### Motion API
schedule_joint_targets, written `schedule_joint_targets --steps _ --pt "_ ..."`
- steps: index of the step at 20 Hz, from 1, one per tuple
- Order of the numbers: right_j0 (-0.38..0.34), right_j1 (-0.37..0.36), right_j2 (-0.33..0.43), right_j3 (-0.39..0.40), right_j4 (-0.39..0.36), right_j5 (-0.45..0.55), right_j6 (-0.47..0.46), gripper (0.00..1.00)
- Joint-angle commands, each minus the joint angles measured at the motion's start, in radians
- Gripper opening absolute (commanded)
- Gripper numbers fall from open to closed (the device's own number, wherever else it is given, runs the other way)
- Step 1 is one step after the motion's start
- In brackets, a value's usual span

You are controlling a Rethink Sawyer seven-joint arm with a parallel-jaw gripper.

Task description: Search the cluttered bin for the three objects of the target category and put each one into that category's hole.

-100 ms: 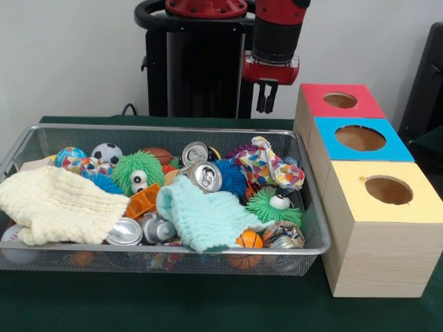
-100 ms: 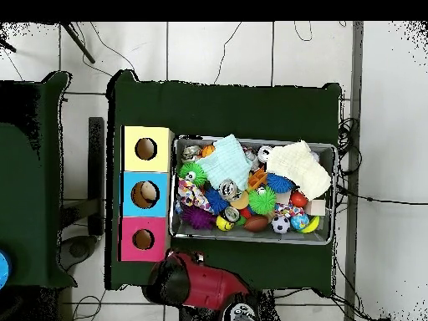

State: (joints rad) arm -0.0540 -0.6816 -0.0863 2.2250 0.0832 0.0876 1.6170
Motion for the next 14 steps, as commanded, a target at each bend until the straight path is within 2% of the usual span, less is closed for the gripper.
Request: schedule_joint_targets --steps 1,14 --pt "0.000 -0.025 0.057 -0.158 0.064 0.103 0.172 0.00" --pt "-0.016 0.001 0.065 -0.217 0.056 0.125 0.157 0.00"
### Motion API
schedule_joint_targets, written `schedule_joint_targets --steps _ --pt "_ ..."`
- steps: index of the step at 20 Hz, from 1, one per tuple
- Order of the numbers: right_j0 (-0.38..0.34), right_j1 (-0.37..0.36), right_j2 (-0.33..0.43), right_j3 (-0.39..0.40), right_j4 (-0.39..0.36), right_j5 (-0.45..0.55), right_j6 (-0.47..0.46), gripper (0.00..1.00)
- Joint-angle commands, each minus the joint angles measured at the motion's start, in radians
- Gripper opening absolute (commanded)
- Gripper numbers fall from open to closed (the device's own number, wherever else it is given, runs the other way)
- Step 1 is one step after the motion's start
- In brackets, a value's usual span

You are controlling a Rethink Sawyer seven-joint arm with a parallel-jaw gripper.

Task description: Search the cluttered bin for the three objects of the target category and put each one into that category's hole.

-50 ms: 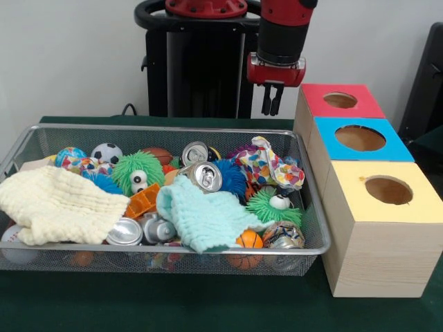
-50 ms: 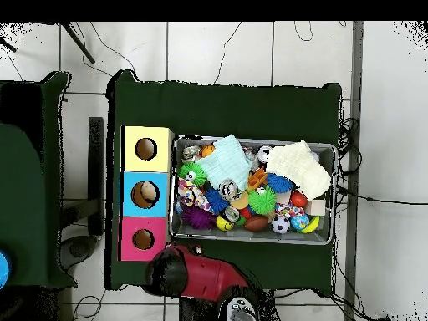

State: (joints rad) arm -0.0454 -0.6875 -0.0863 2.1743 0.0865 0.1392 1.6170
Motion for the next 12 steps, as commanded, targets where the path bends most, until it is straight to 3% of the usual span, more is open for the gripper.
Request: schedule_joint_targets --steps 1,12 --pt "-0.026 0.009 0.065 -0.170 0.052 0.077 0.155 0.00" --pt "-0.025 0.039 0.063 -0.227 0.051 0.094 0.149 0.00"
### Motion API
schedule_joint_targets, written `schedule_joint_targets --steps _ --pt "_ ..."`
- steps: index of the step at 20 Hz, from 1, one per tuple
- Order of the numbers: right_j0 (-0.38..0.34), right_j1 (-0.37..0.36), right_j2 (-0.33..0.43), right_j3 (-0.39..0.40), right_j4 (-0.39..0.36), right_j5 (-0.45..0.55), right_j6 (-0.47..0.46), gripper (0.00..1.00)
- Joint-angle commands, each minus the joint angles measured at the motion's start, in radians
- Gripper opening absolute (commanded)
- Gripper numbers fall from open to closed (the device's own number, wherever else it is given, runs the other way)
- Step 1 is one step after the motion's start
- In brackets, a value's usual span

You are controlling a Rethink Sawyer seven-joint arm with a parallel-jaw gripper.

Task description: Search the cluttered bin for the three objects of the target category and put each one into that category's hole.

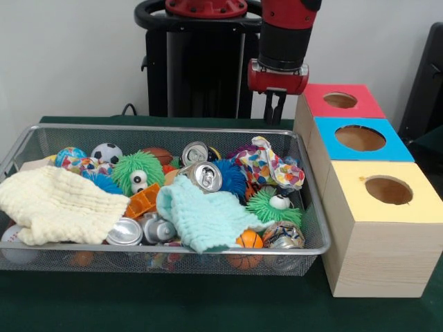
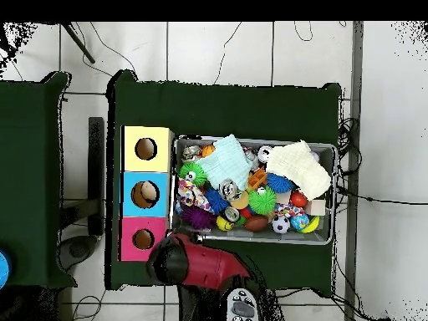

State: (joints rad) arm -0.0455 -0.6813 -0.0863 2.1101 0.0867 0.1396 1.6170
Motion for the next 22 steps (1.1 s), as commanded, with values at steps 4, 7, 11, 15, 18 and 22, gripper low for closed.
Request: schedule_joint_targets --steps 4,7,11,15,18,22 --pt "-0.015 0.045 0.055 -0.193 0.055 0.117 0.151 0.00" --pt "-0.015 0.055 0.054 -0.217 0.054 0.134 0.149 0.00" --pt "-0.010 0.069 0.051 -0.249 0.054 0.150 0.152 0.00" --pt "0.000 0.081 0.046 -0.277 0.054 0.170 0.158 0.00" --pt "0.008 0.084 0.043 -0.291 0.057 0.182 0.165 0.00" --pt "0.017 0.083 0.038 -0.300 0.060 0.196 0.176 0.00"
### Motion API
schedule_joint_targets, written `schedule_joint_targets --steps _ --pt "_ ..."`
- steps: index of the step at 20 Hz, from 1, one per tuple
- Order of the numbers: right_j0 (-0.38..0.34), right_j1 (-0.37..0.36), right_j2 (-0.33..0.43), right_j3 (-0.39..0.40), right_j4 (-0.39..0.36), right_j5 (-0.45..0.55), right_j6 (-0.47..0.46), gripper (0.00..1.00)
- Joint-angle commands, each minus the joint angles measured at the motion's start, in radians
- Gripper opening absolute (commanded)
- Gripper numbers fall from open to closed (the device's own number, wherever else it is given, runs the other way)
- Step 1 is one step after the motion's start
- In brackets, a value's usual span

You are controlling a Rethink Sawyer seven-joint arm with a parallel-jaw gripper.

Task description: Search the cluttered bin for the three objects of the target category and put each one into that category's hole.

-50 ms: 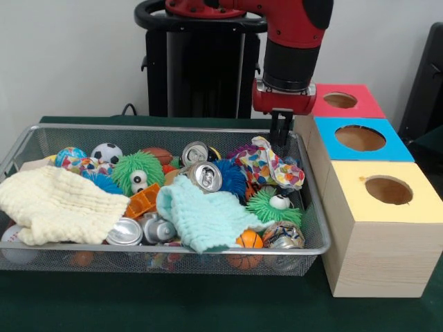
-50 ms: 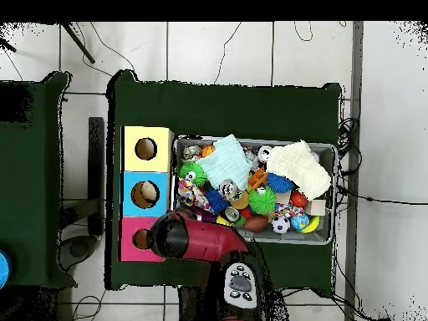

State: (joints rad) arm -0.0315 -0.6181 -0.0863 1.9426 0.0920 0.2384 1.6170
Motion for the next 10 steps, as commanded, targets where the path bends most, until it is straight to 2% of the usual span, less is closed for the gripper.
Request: schedule_joint_targets --steps 1,10 --pt "0.006 0.018 0.037 -0.134 0.056 0.103 0.179 0.00" --pt "0.005 0.001 0.047 -0.116 0.065 0.106 0.185 0.00"
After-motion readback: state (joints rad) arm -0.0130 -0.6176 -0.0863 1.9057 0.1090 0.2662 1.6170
